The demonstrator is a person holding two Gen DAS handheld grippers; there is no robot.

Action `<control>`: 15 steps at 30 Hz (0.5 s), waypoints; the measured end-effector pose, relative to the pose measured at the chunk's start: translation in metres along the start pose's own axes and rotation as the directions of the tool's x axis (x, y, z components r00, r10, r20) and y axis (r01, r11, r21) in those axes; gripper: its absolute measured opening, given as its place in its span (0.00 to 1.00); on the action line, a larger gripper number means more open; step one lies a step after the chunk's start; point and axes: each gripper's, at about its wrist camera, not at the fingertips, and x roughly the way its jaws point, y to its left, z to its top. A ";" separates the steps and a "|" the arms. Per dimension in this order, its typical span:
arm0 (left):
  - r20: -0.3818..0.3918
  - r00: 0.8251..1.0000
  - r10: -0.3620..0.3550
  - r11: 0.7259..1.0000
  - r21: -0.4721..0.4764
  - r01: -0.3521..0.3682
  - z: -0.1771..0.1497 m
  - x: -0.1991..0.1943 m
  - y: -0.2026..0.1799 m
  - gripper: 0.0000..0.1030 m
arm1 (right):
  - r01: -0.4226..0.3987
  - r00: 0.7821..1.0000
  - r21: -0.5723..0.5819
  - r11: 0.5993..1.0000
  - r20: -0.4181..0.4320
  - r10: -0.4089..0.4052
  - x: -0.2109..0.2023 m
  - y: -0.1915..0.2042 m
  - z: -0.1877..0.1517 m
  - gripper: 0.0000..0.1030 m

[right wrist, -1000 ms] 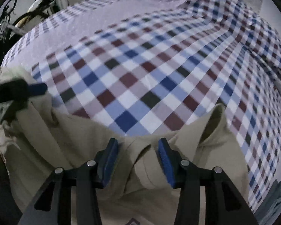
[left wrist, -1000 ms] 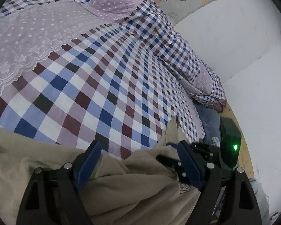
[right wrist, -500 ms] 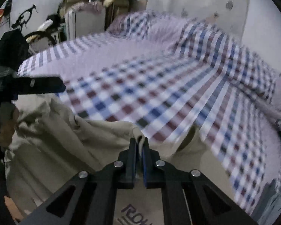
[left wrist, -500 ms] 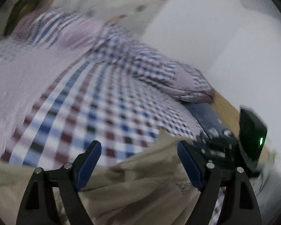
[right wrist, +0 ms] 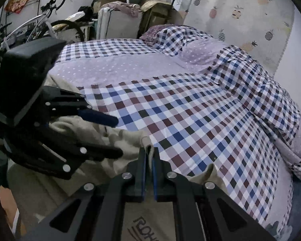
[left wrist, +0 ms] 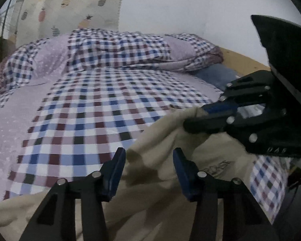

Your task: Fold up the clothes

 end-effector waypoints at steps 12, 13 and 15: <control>0.080 0.994 -0.072 0.969 0.243 0.051 -0.005 -0.008 -0.042 0.61 | -0.111 0.992 -0.144 0.983 -0.081 0.100 -0.011 0.008 -0.020 0.04; 0.080 0.994 -0.070 0.963 0.264 0.047 -0.006 -0.007 -0.045 0.61 | -0.117 0.991 -0.151 0.982 -0.089 0.105 -0.013 0.007 -0.023 0.04; 0.084 0.993 -0.077 0.954 0.294 0.049 -0.008 -0.008 -0.050 0.58 | -0.128 0.988 -0.168 0.977 -0.106 0.111 -0.014 0.007 -0.028 0.04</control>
